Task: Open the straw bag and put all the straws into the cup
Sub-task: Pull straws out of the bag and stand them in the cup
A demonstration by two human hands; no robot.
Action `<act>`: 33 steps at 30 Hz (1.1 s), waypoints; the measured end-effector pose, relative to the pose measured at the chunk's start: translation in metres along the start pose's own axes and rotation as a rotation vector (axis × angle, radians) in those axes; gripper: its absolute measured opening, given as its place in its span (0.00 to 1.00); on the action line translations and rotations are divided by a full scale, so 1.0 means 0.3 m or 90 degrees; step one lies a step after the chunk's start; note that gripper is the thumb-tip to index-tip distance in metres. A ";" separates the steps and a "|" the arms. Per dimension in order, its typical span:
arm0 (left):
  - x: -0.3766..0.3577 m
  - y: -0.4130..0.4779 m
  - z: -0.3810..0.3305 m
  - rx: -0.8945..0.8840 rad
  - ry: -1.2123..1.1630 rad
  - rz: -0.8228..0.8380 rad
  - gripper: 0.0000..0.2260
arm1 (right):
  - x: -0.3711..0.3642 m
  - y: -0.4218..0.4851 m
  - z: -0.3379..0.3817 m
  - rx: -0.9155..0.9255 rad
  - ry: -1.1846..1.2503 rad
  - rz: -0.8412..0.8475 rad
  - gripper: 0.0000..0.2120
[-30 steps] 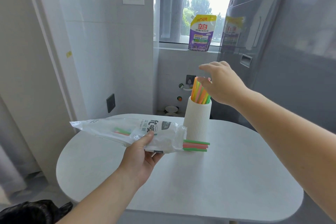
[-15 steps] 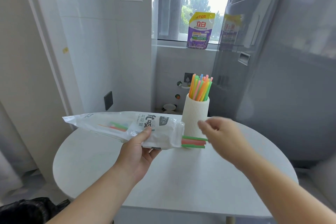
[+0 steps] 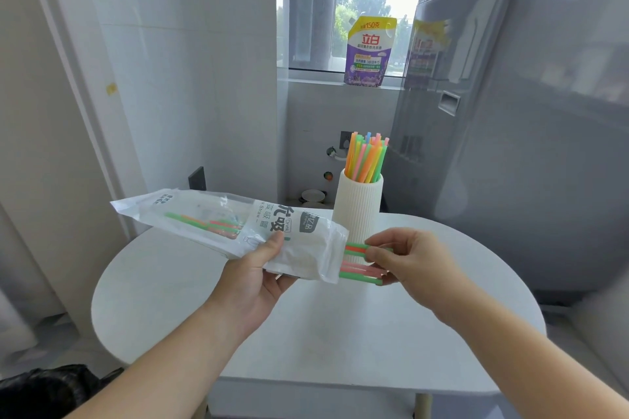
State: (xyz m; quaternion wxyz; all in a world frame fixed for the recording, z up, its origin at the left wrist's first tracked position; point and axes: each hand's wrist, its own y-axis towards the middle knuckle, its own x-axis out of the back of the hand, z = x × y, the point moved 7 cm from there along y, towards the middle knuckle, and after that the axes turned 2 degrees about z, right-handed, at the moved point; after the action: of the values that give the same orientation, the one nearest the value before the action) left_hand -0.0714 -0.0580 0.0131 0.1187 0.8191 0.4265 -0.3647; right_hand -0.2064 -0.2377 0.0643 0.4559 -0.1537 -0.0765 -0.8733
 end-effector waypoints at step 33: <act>0.012 -0.001 0.012 0.028 0.010 -0.033 0.14 | 0.043 0.001 0.016 0.047 0.007 0.000 0.04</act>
State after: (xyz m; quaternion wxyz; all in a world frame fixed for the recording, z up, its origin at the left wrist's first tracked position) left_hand -0.0723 -0.0575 0.0081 0.0879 0.8129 0.4405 -0.3708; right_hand -0.2123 -0.2466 0.0730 0.4618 -0.1319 -0.1060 -0.8707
